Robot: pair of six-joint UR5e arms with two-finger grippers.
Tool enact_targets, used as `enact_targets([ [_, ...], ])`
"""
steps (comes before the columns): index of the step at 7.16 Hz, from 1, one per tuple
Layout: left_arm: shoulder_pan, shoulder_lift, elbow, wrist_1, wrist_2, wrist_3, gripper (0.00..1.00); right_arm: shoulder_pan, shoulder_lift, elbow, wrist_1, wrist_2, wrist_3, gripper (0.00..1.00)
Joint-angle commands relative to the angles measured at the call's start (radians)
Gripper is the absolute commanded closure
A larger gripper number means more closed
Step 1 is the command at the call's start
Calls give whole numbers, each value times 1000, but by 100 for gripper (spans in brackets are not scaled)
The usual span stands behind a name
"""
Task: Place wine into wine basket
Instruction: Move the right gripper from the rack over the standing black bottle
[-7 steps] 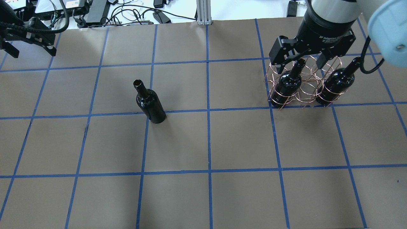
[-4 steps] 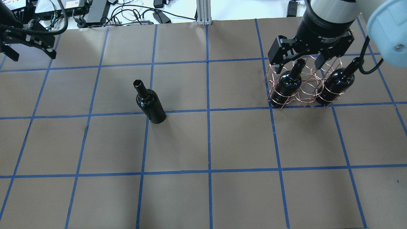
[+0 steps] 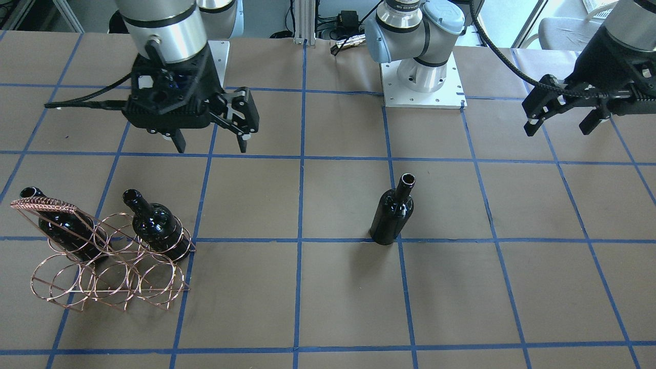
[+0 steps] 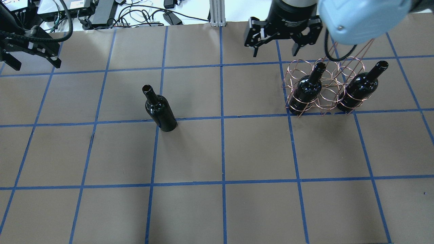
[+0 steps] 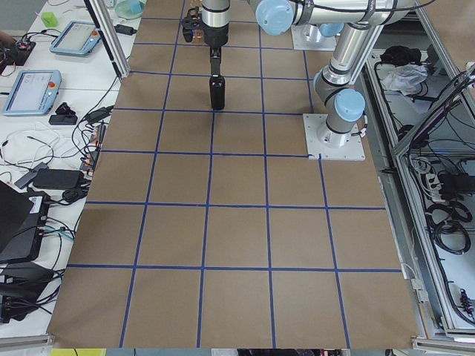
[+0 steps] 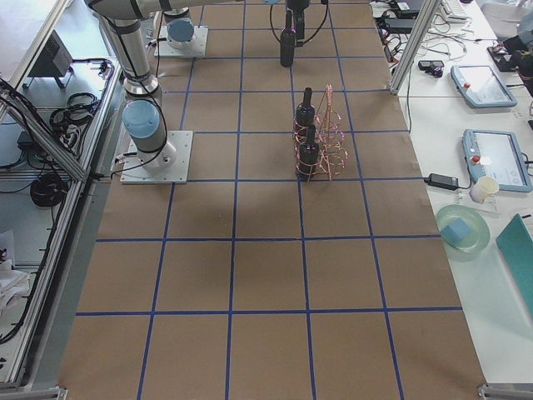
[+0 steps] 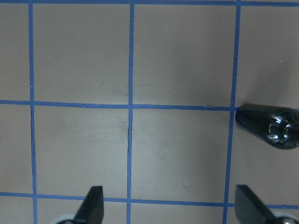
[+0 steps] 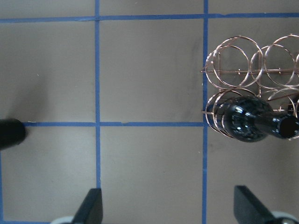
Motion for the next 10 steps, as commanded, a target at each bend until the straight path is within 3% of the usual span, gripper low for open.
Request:
enact_targets([
  [1, 1, 3, -1, 0, 1, 0, 0, 157, 139, -115, -26, 2, 252, 0],
  [5, 2, 3, -2, 0, 3, 0, 0, 381, 277, -171, -124, -2, 557, 0],
  [10, 8, 3, -4, -2, 1, 9, 0, 431, 366, -192, -190, -39, 613, 0],
])
